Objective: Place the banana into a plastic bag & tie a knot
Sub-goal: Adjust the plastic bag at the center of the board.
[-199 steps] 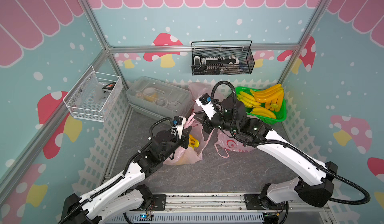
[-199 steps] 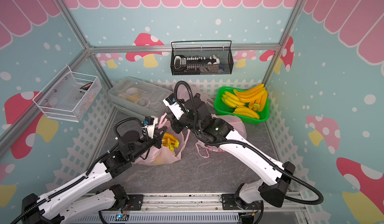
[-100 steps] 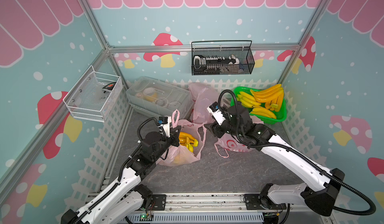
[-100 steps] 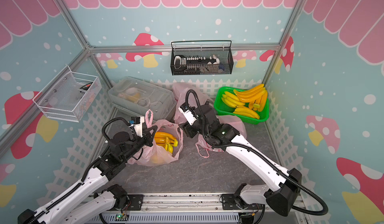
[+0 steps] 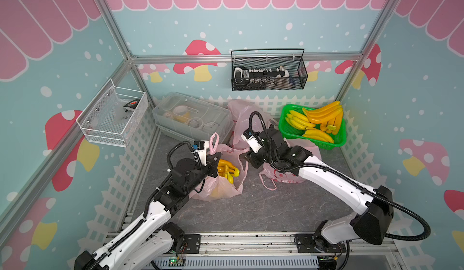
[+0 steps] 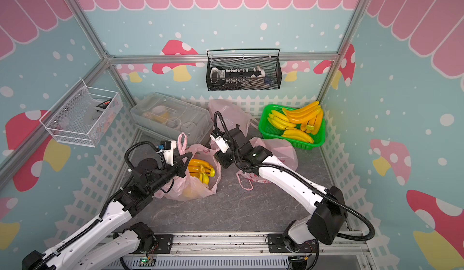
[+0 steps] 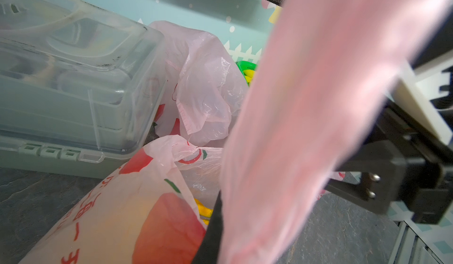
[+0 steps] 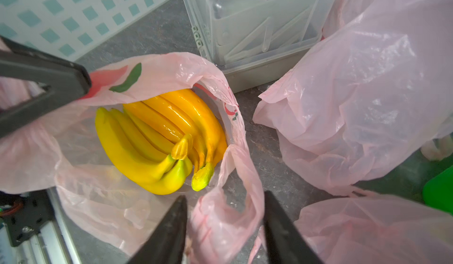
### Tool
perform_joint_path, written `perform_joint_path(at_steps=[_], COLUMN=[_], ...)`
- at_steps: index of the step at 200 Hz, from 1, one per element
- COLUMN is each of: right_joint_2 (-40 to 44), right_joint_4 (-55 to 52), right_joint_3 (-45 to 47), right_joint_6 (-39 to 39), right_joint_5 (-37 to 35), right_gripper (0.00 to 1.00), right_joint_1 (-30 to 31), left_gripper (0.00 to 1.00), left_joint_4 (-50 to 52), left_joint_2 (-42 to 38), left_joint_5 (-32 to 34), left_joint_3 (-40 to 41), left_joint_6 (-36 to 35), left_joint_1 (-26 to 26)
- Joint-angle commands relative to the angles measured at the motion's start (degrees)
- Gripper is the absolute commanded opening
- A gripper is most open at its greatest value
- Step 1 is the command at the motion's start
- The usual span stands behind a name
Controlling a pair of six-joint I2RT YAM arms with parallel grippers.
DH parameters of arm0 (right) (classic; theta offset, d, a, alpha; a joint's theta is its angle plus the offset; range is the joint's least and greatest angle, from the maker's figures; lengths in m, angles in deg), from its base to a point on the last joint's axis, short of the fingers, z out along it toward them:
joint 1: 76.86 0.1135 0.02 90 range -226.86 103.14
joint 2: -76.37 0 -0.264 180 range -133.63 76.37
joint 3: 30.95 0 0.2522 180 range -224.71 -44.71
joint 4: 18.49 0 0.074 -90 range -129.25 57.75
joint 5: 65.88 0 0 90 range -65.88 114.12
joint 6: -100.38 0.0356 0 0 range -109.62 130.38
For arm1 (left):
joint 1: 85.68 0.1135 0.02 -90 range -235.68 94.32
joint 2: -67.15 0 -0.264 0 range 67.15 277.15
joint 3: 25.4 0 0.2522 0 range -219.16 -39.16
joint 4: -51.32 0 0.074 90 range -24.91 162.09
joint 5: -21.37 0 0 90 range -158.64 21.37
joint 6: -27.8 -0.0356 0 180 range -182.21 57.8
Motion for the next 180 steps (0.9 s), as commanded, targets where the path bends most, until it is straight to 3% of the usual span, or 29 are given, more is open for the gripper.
perform_joint_path(at_steps=[1,18,38,66,97,118,149,180], right_joint_2=[0.5,2.6,6.0,10.1,12.2,11.7,9.1,7.7], right_joint_4=[-1.5,-2.2,-2.2,-3.7,-7.6,-7.8,-7.6,-8.0], right_joint_3=[-4.0,-4.5,-4.3,-5.6,-10.0,-10.8,-11.1,-11.1], right_joint_6=[-1.2,-3.5,-5.9,-8.9,-13.0,-15.2,-17.1,-19.5], right_joint_5=[-4.9,-8.9,-10.1,-9.7,-4.9,-0.5,0.4,2.6], right_gripper=[0.24,0.09,0.0,0.0,0.0,0.0,0.0,0.0], right_joint_1=[1.1,2.3,3.3,3.5,3.6,3.8,4.9,5.4], left_gripper=[0.0,0.0,0.0,0.0,0.0,0.0,0.0,0.0], left_joint_4=[1.1,7.4,13.6,19.0,32.6,33.1,31.2,30.2], left_joint_2=[-0.2,0.4,1.2,0.9,4.2,7.3,12.5,16.8], left_joint_5=[0.1,1.6,3.2,7.3,18.4,12.0,0.7,-1.6], left_joint_3=[-1.4,-6.0,-10.5,-14.4,-24.5,-27.2,-28.2,-28.9], left_joint_6=[1.7,3.4,3.7,2.7,1.3,-1.8,-3.0,-8.1], left_joint_1=[0.2,0.3,0.3,0.5,1.0,1.2,0.4,-6.6])
